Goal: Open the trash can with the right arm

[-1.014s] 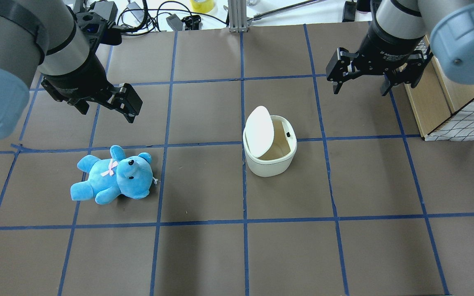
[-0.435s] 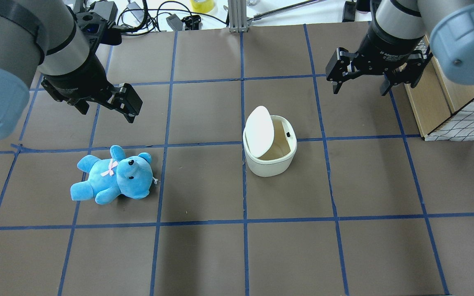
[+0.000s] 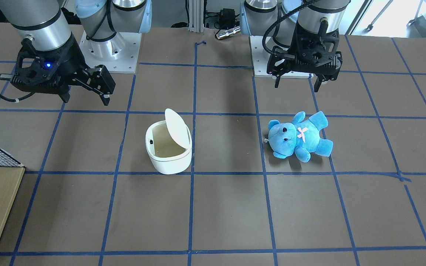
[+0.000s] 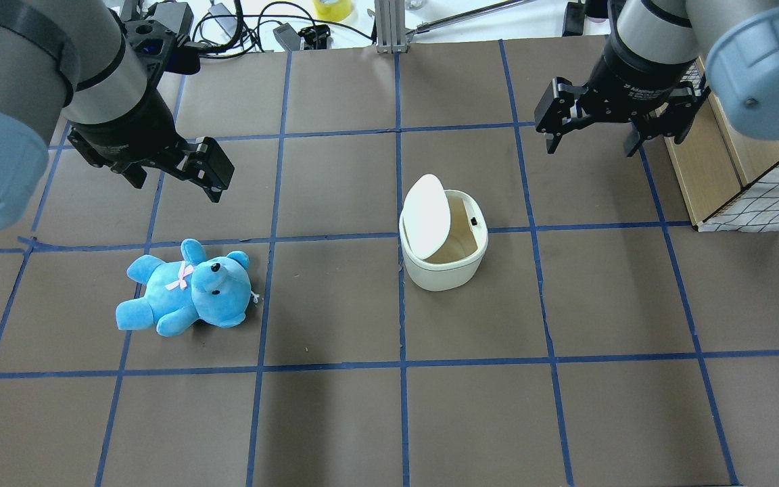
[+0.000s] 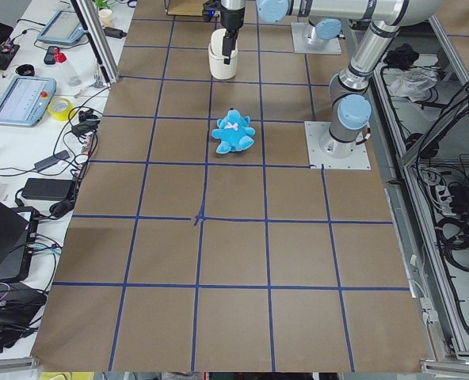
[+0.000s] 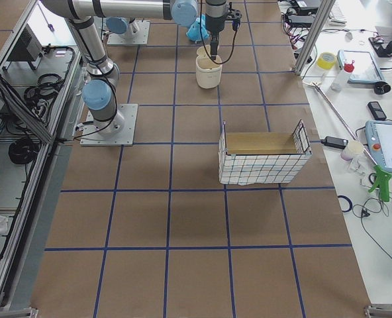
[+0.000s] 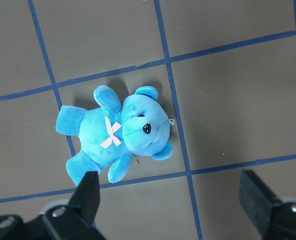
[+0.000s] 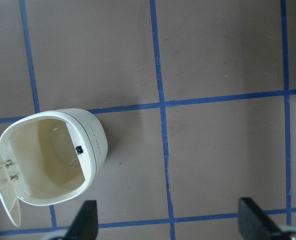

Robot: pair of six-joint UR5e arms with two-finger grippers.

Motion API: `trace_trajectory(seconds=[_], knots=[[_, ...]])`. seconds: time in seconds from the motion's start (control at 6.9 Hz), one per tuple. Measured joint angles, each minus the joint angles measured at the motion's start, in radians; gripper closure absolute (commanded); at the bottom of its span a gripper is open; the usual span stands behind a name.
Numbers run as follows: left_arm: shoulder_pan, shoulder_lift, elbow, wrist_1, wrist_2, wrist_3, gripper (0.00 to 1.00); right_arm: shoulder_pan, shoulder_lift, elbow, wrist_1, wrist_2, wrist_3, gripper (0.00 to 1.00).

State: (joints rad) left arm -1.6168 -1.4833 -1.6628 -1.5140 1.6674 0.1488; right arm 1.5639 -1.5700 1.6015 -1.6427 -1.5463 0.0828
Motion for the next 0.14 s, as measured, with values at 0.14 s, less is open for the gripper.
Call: trace_trajectory(seconds=[0.14], knots=[[0.000,0.000,0.000,0.000,0.000,0.000,0.00,0.000,0.000,0.000,-0.001,0.000,0.000,0.00]])
